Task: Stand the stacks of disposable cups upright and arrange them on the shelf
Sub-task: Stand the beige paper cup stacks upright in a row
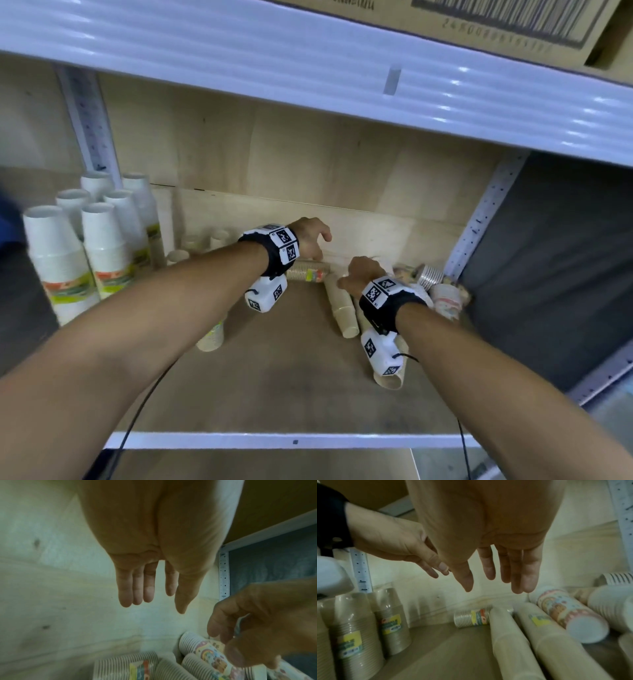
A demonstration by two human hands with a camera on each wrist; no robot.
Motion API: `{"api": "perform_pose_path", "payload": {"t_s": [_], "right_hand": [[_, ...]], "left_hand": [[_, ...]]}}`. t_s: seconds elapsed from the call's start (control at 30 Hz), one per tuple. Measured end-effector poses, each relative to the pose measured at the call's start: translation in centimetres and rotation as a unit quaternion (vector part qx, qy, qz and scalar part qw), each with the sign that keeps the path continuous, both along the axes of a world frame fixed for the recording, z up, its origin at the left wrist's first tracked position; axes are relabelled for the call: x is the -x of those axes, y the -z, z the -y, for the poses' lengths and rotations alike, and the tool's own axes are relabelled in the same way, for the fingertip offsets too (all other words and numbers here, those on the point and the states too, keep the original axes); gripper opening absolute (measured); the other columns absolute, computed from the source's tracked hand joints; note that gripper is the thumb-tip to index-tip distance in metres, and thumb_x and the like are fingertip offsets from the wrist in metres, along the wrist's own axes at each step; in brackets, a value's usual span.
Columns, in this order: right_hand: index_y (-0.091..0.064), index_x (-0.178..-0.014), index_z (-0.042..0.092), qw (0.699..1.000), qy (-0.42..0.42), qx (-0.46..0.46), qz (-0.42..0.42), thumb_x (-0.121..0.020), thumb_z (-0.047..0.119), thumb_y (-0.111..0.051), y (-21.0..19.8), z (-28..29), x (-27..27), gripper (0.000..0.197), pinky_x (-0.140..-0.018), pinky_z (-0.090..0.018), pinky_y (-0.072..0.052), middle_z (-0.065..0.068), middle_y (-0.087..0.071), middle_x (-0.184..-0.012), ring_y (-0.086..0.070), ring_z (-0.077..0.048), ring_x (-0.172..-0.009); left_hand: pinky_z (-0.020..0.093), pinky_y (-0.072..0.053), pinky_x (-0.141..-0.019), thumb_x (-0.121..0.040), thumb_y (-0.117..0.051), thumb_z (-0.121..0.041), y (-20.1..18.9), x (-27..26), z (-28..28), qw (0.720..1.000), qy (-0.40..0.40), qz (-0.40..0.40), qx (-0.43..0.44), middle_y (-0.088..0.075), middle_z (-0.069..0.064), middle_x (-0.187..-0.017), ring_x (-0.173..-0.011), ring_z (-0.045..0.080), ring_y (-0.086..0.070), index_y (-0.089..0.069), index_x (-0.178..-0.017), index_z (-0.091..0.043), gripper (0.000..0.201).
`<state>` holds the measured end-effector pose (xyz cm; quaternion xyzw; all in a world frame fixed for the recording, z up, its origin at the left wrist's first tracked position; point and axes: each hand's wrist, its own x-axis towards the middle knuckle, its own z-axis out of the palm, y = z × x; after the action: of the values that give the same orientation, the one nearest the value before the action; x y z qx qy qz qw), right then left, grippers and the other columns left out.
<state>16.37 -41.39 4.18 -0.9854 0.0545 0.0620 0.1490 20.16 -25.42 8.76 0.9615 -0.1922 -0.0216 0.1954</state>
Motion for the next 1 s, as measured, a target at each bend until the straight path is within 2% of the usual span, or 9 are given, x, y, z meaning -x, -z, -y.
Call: {"api": "perform_pose_path", "payload": {"t_s": [0.07, 0.13, 0.23, 0.33, 0.43, 0.6, 0.7, 0.8, 1.0], "right_hand": [[-0.050, -0.097, 0.020, 1.000, 0.012, -0.005, -0.011, -0.070, 0.060, -0.046, 3.4, 1.2, -1.8, 0.049, -0.081, -0.041, -0.051, -0.005, -0.061, -0.109, -0.060, -0.028, -0.099], [-0.053, -0.112, 0.019, 1.000, 0.009, -0.004, -0.006, -0.070, 0.065, -0.040, 4.9, 1.6, -1.3, 0.064, -0.096, -0.046, -0.046, -0.004, -0.058, -0.122, -0.056, -0.027, -0.113], [-0.045, -0.137, 0.016, 0.999, 0.016, -0.031, 0.007, -0.082, 0.039, -0.059, 4.4, 1.0, 0.9, 0.061, -0.098, -0.036, -0.043, -0.006, -0.049, -0.136, -0.049, -0.026, -0.125], [-0.032, -0.148, 0.017, 0.997, 0.028, -0.068, 0.001, -0.086, 0.033, -0.061, 5.5, 1.3, 0.9, 0.070, -0.103, -0.036, -0.039, -0.006, -0.039, -0.146, -0.042, -0.027, -0.132], [-0.030, -0.149, 0.018, 0.996, 0.031, -0.080, -0.016, -0.081, 0.033, -0.069, 6.3, 1.2, 0.8, 0.080, -0.100, -0.035, -0.043, -0.007, -0.042, -0.144, -0.046, -0.027, -0.129], [-0.039, -0.143, 0.017, 0.998, 0.023, -0.064, 0.012, -0.078, 0.024, -0.073, 6.8, 1.4, 0.7, 0.074, -0.094, -0.030, -0.041, -0.007, -0.049, -0.138, -0.049, -0.025, -0.126], [-0.043, -0.141, 0.016, 0.997, 0.022, -0.077, 0.009, -0.082, 0.019, -0.069, 7.0, 1.6, 0.6, 0.065, -0.098, -0.030, -0.042, -0.007, -0.053, -0.135, -0.051, -0.025, -0.125], [-0.049, -0.134, 0.015, 0.997, 0.022, -0.071, -0.003, -0.084, 0.017, -0.066, 7.2, 1.4, 0.6, 0.053, -0.095, -0.034, -0.048, -0.007, -0.061, -0.124, -0.057, -0.027, -0.117], [-0.040, -0.140, 0.014, 0.995, 0.022, -0.090, -0.044, -0.072, 0.021, -0.079, 8.0, 1.5, 0.6, 0.078, -0.092, -0.035, -0.049, -0.006, -0.056, -0.130, -0.055, -0.027, -0.118]], "left_hand": [[0.024, -0.041, -0.090, -0.084, -0.074, -0.015, 1.5, -1.2, 0.7, 1.000, 0.004, -0.010, 0.004, -0.049, 0.004, -0.138, -0.123, 0.020, -0.051, -0.056, -0.134, -0.021, 0.053], [0.027, -0.043, -0.096, -0.084, -0.073, -0.013, 3.0, -2.4, 1.3, 1.000, 0.002, -0.019, 0.011, -0.047, 0.005, -0.141, -0.127, 0.022, -0.049, -0.054, -0.136, -0.019, 0.055], [0.029, -0.044, -0.099, -0.083, -0.074, -0.013, 5.1, -4.1, 1.8, 0.999, -0.013, -0.030, 0.026, -0.046, 0.005, -0.143, -0.127, 0.023, -0.049, -0.053, -0.136, -0.019, 0.057], [0.030, -0.042, -0.099, -0.082, -0.074, -0.015, 6.8, -5.5, 1.9, 0.999, -0.023, -0.035, 0.022, -0.046, 0.005, -0.144, -0.129, 0.024, -0.047, -0.052, -0.136, -0.018, 0.058], [0.030, -0.039, -0.103, -0.084, -0.073, -0.018, 8.3, -6.7, 2.0, 0.999, -0.024, -0.033, 0.010, -0.045, 0.007, -0.146, -0.131, 0.026, -0.044, -0.051, -0.139, -0.014, 0.059], [0.033, -0.041, -0.106, -0.085, -0.072, -0.016, 10.3, -7.7, 2.4, 0.999, -0.040, -0.021, -0.018, -0.050, 0.008, -0.144, -0.128, 0.027, -0.050, -0.052, -0.139, -0.015, 0.057], [0.034, -0.043, -0.104, -0.082, -0.075, -0.019, 11.0, -8.0, 2.6, 0.998, -0.036, -0.016, -0.057, -0.055, 0.011, -0.138, -0.125, 0.029, -0.053, -0.053, -0.138, -0.012, 0.061], [0.034, -0.050, -0.093, -0.075, -0.078, -0.021, 11.4, -8.0, 2.9, 0.992, -0.025, 0.011, -0.126, -0.063, 0.009, -0.121, -0.109, 0.027, -0.060, -0.063, -0.122, -0.017, 0.050], [0.038, -0.051, -0.092, -0.081, -0.068, -0.023, 11.8, -8.7, 3.0, 0.984, -0.022, 0.045, -0.169, -0.067, 0.003, -0.115, -0.106, 0.025, -0.063, -0.065, -0.116, -0.024, 0.035]]}}
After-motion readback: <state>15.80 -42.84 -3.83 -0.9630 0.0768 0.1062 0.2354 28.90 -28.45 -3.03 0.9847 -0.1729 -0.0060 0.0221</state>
